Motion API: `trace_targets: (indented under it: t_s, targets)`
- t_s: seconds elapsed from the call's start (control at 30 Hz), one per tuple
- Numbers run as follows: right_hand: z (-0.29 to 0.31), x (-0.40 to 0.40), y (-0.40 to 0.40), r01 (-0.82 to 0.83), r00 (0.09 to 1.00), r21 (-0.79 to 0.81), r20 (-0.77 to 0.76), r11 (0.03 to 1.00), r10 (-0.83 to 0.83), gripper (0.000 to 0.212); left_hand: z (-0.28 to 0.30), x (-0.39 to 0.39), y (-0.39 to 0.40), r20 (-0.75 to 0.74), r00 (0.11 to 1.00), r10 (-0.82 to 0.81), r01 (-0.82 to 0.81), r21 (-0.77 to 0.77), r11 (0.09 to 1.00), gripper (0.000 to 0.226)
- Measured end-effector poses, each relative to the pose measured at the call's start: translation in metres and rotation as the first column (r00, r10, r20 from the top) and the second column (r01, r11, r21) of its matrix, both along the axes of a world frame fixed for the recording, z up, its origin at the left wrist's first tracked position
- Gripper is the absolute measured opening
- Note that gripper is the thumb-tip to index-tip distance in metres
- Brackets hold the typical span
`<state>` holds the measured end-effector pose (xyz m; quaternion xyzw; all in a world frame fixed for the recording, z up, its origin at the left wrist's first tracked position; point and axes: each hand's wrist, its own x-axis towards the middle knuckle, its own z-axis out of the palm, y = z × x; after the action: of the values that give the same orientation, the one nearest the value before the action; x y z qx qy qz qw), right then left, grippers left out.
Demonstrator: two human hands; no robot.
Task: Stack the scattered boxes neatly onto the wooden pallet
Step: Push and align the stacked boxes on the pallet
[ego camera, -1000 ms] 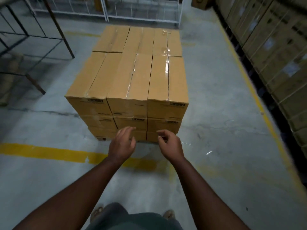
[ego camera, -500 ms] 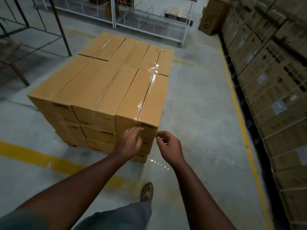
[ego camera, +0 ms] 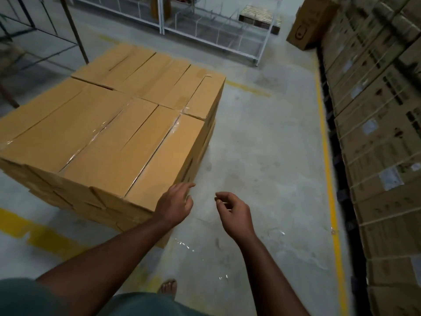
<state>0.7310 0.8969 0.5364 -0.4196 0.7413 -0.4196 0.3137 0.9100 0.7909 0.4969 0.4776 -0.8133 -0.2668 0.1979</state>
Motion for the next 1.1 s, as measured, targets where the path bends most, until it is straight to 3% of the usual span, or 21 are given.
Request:
trace_targets:
  t_s: [0.2, 0.47, 0.7, 0.93, 1.1]
  targets:
    - [-0.015, -0.116, -0.051, -0.217, 0.976, -0.01, -0.009, 0.976, 0.217, 0.019, -0.014, -0.085, -0.01, -0.015, 0.979, 0.201, -0.201, -0.04, 0.979, 0.043]
    - [-0.017, -0.272, -0.087, -0.498, 0.866, 0.033, -0.03, 0.866, 0.499, 0.021, -0.011, -0.207, 0.035, -0.012, 0.849, 0.528, -0.526, 0.05, 0.849, 0.043]
    - [-0.011, -0.3, -0.165, -0.705, 0.709, 0.037, -0.012, 0.708, 0.706, 0.022, -0.01, -0.267, 0.008, 0.061, 0.741, 0.669, -0.671, 0.02, 0.741, 0.044]
    - [-0.043, -0.347, -0.236, -0.724, 0.688, 0.046, -0.008, 0.688, 0.725, 0.02, -0.058, -0.312, -0.057, 0.043, 0.695, 0.718, -0.719, 0.064, 0.692, 0.044]
    - [-0.051, -0.371, -0.287, -0.762, 0.642, 0.09, -0.016, 0.641, 0.766, 0.021, -0.057, -0.338, -0.092, 0.05, 0.629, 0.776, -0.777, 0.084, 0.624, 0.044]
